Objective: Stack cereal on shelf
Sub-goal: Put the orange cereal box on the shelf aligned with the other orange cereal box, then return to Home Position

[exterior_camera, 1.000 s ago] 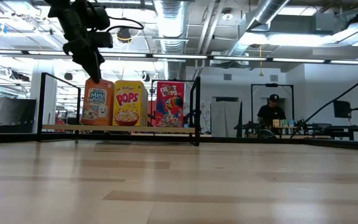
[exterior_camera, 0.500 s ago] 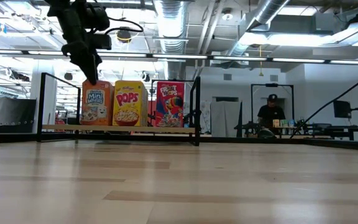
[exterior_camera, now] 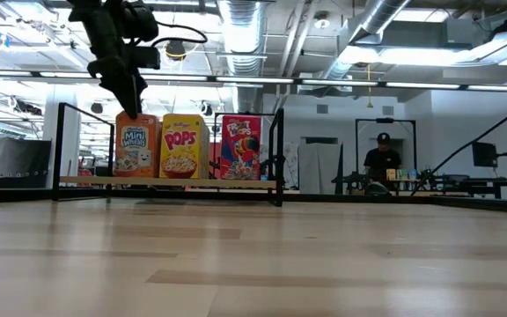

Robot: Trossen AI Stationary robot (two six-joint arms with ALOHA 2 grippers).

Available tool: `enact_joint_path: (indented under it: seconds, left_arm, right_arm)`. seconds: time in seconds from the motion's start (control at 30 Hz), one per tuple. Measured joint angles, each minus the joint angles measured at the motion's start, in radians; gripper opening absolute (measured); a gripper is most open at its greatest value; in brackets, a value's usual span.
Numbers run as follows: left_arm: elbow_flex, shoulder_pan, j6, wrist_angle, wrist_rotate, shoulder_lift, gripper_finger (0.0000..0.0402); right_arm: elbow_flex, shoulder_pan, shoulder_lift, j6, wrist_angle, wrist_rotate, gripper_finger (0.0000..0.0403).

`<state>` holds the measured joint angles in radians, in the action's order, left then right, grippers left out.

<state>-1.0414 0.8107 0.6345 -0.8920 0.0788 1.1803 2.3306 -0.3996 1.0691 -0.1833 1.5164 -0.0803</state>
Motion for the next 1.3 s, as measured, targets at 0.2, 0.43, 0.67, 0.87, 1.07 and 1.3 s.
enact_joint_path:
  seconds: [0.2, 0.43, 0.67, 0.87, 1.07, 1.3]
  left_arm:
    - [0.0, -0.027, -0.007, 0.001, -0.07, -0.016, 0.0238]
    - [-0.029, -0.03, -0.071, -0.003, -0.07, -0.045, 0.0248]
    - [-0.126, -0.046, -0.087, -0.057, -0.126, -0.062, 0.0259]
    - [-0.273, -0.102, -0.244, -0.141, -0.135, -0.063, 0.0261]
    - [-0.483, -0.174, -0.611, -0.148, -0.14, -0.063, 0.0261]
    - [-0.706, -0.231, -0.873, -0.174, -0.129, -0.064, 0.0261]
  right_arm:
    - [0.0, 0.0, 0.0, 0.0, 0.001, 0.0, 0.0232]
    - [0.0, 0.0, 0.0, 0.0, 0.001, 0.0, 0.0232]
    - [0.0, 0.0, 0.0, 0.0, 0.001, 0.0, 0.0232]
    - [0.0, 0.0, 0.0, -0.007, -0.01, 0.0, 0.0232]
    - [0.0, 0.0, -0.002, 0.017, -0.014, 0.0, 0.0232]
    - [0.0, 0.0, -0.003, 0.026, 0.037, 0.0, 0.0232]
